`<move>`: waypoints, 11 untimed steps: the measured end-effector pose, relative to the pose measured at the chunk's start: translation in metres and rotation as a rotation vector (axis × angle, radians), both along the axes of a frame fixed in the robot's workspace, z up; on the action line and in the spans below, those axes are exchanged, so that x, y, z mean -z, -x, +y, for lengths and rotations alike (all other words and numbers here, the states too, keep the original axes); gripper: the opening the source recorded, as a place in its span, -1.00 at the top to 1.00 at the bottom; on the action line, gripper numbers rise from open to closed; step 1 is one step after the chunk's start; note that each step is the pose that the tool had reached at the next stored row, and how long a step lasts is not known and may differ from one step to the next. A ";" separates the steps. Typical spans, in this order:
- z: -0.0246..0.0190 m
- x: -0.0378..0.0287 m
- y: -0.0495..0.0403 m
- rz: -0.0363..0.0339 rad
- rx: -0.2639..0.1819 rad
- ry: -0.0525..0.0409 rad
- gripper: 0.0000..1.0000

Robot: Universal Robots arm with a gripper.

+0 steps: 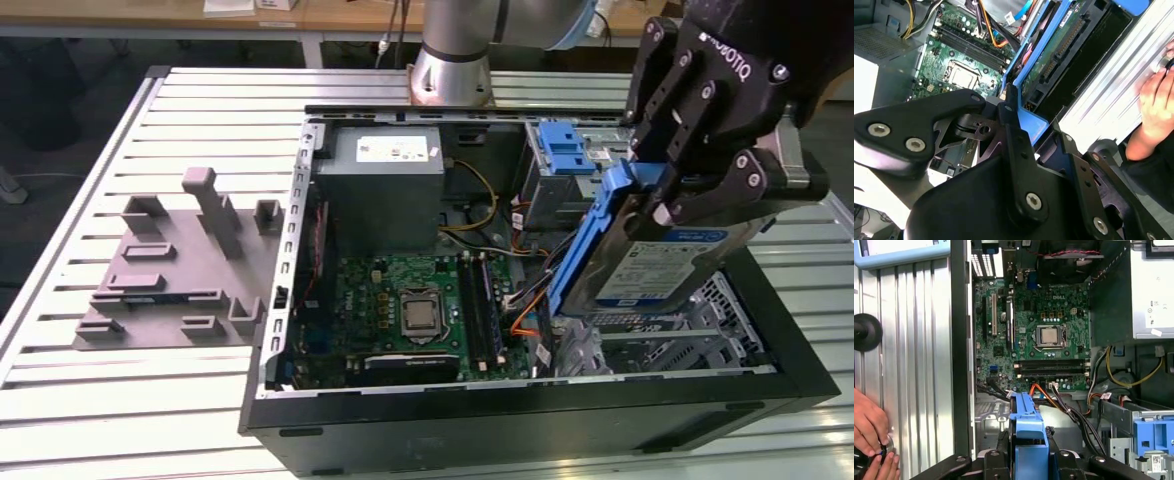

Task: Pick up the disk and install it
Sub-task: 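Insert the disk into the insertion slot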

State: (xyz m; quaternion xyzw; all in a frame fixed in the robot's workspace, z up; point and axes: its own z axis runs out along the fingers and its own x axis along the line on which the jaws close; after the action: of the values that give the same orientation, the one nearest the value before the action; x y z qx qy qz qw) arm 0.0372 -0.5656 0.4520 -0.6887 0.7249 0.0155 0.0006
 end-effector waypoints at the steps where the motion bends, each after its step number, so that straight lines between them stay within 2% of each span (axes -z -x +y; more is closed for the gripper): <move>1: 0.0000 0.0000 -0.0015 0.0003 0.000 0.0000 0.27; 11: 0.0000 0.0003 -0.0183 0.0049 0.000 0.0001 0.27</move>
State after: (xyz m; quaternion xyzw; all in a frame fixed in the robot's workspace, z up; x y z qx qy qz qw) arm 0.0555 -0.5656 0.4516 -0.6887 0.7249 0.0172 -0.0013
